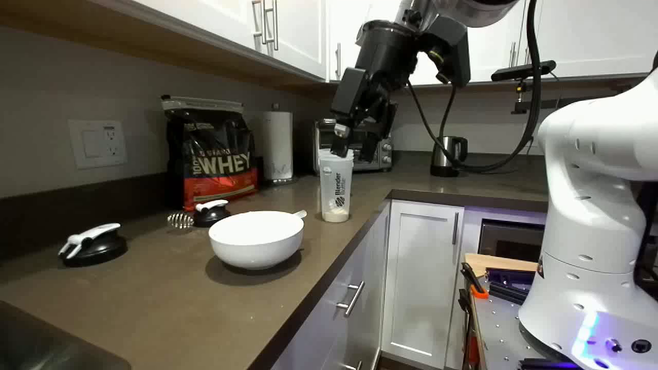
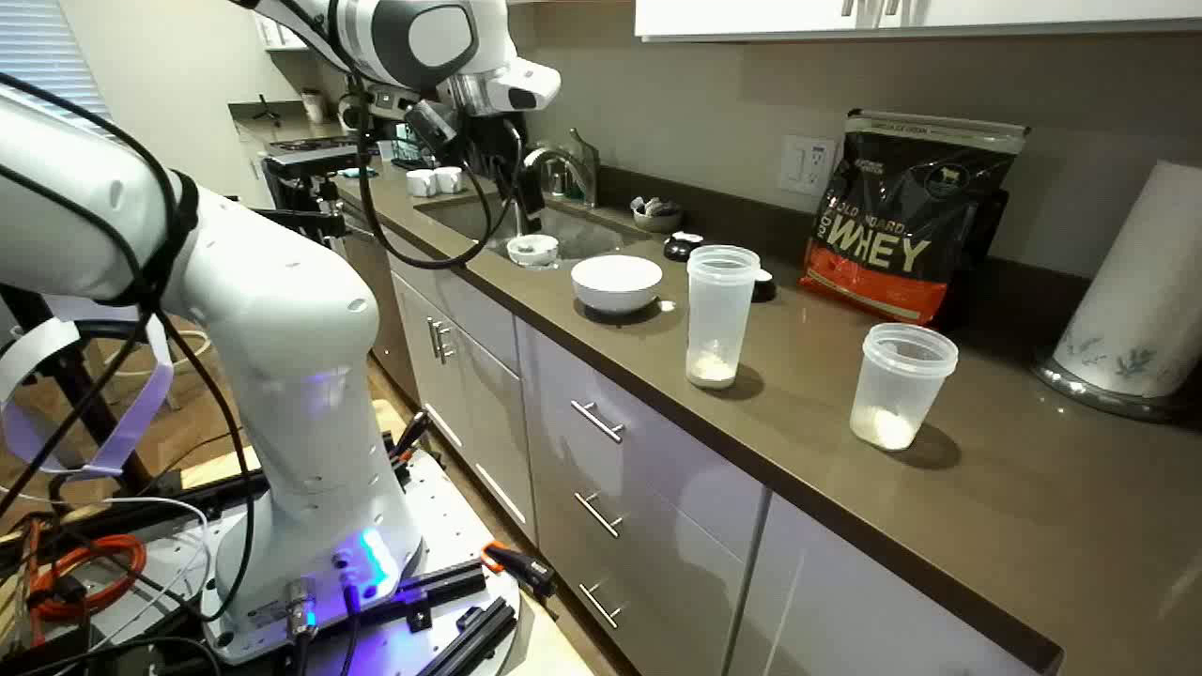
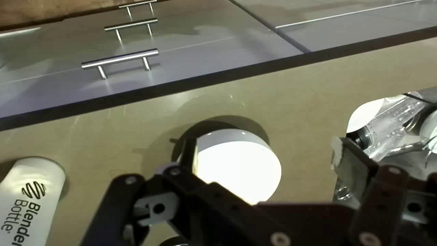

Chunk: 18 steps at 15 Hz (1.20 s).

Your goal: Put the silver object in the right most container

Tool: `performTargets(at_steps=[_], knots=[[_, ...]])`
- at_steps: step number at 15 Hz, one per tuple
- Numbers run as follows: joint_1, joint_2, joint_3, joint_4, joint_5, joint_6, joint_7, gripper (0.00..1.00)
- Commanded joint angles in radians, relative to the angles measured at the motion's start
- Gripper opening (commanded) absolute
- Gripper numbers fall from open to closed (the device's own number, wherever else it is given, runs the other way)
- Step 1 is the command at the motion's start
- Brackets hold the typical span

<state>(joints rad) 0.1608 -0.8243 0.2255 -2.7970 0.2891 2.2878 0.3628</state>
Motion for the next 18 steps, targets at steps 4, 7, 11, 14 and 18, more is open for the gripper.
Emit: performTargets(at_steps=[4,7,11,14,18], knots=[[0.0,0.006,-0.001,-0.012,-0.002,-0.004,0.0,1.0],[0.0,0.006,-0.001,-0.012,-0.002,-0.004,0.0,1.0],[0.0,0.006,-0.001,-0.012,-0.002,-0.004,0.0,1.0],[-0.003,0.055,0.0,0.009,-0.004,0.019,-0.01,1.0],[-0.01,0.177,0.01,0.073,-0.019,0.09,-0.027,1.0]])
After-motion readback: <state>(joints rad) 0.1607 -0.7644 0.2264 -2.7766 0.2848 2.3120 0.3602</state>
